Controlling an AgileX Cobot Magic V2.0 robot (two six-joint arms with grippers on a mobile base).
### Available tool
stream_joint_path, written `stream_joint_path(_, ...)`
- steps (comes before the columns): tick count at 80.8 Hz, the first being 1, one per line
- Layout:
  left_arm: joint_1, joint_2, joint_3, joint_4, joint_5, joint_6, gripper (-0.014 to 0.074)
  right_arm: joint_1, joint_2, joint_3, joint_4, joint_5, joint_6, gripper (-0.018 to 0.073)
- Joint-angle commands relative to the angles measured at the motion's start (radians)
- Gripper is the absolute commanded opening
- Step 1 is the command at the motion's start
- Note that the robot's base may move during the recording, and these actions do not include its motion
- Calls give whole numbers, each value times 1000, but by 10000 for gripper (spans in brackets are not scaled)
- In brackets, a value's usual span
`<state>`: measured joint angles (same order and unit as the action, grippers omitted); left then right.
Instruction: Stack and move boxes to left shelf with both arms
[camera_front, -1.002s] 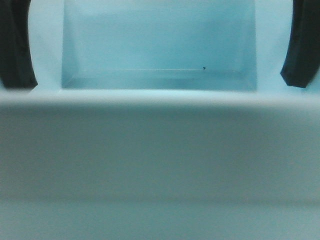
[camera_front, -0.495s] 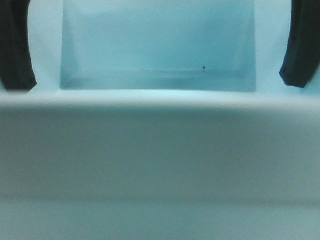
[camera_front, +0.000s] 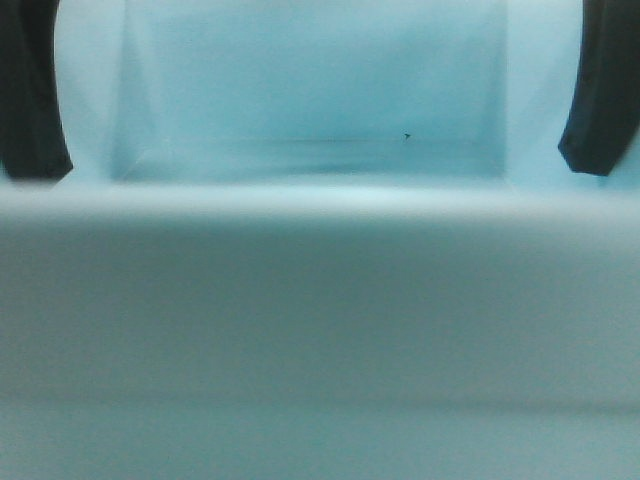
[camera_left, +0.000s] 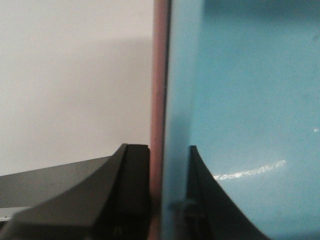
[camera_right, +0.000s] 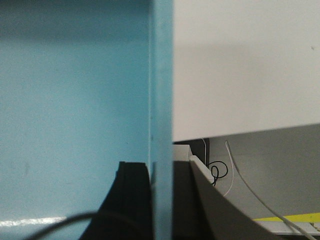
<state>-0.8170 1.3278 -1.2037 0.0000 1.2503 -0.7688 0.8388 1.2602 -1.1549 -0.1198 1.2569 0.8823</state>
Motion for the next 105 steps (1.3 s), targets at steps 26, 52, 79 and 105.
stream_joint_path(26, -11, -33, -30, -23, 66, 2, -7, 3, -37, -31, -15, 27, 4, 57)
stream_joint_path(52, -11, -33, -30, -23, 66, 2, -7, 3, -37, -31, -15, 27, 4, 57)
stream_joint_path(79, -11, -33, -30, -23, 66, 2, -7, 3, -37, -31, -15, 27, 4, 57)
stream_joint_path(105, -11, -33, -30, -38, 66, 2, -7, 3, -37, -31, -15, 27, 4, 57)
